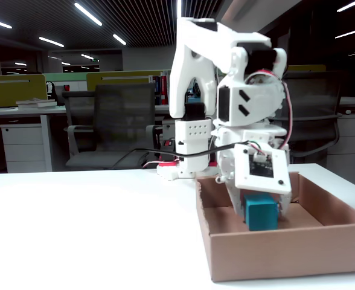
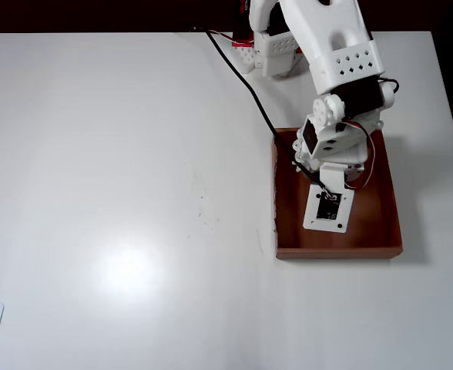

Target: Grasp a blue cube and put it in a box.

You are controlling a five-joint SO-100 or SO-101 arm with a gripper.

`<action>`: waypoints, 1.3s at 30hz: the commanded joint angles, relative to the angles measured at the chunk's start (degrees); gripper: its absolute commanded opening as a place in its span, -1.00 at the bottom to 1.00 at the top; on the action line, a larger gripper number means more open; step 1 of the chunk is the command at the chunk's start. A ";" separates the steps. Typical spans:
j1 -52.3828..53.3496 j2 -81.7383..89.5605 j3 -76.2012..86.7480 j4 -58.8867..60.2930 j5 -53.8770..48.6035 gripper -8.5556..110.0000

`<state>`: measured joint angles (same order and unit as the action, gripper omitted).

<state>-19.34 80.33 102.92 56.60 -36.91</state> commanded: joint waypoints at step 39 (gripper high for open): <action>10.99 59.94 24.61 9.23 -8.26 -0.60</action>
<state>-8.70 135.09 125.42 67.06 -44.38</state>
